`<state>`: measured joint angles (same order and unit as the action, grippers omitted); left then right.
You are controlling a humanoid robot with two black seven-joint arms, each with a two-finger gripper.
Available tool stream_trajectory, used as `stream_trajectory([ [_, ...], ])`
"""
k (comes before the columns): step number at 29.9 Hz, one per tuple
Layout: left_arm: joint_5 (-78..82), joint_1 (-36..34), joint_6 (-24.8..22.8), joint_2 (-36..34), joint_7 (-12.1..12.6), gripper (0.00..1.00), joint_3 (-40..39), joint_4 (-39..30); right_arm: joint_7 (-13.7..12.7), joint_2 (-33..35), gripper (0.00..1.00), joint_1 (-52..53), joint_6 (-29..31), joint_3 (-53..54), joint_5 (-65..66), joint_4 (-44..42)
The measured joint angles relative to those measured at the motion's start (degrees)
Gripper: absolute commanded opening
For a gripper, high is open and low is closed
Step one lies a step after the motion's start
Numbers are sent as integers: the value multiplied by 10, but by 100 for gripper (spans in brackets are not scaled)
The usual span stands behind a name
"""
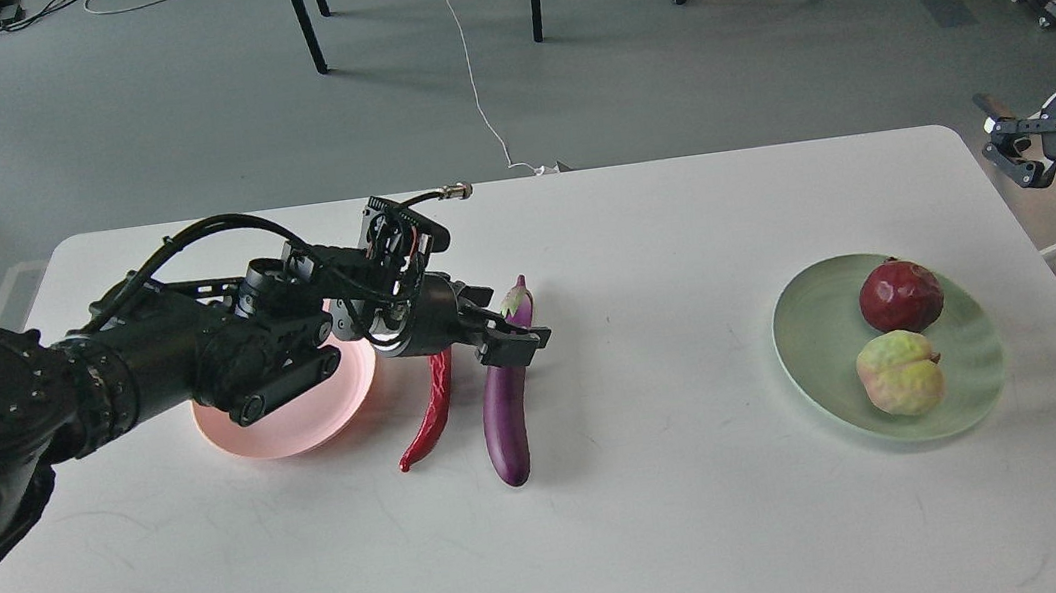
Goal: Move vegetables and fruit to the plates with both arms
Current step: 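Reach the left gripper over the purple eggplant and grasp it, then lift the purple eggplant and lay it on the pink plate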
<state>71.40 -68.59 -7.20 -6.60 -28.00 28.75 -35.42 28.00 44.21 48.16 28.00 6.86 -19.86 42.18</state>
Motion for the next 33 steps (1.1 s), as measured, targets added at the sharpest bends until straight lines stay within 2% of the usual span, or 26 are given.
stream_trajectory([
  [7,0,23,0,3,0,97,0,10,0,0,97,0,0,0,1,1],
  [10,0,30,0,9,0,93,0,18,0,0,97,0,0,0,1,1],
  [12,0,32,-1,12,0,79,0,20,0,0,97,0,0,0,1,1],
  [15,2,32,-11,14,0,42,1,20,0,0,97,-1,0,1,1,0],
  [16,2,32,-17,15,0,35,1,20,0,0,97,-1,0,1,1,0],
  [20,2,28,-33,17,0,19,0,20,0,0,97,-1,0,1,1,0],
  [22,2,27,-36,18,0,16,0,19,0,0,97,-1,0,1,1,0],
  [33,-46,-4,-61,-2,0,16,-14,-21,0,1,97,-1,0,1,1,1],
])
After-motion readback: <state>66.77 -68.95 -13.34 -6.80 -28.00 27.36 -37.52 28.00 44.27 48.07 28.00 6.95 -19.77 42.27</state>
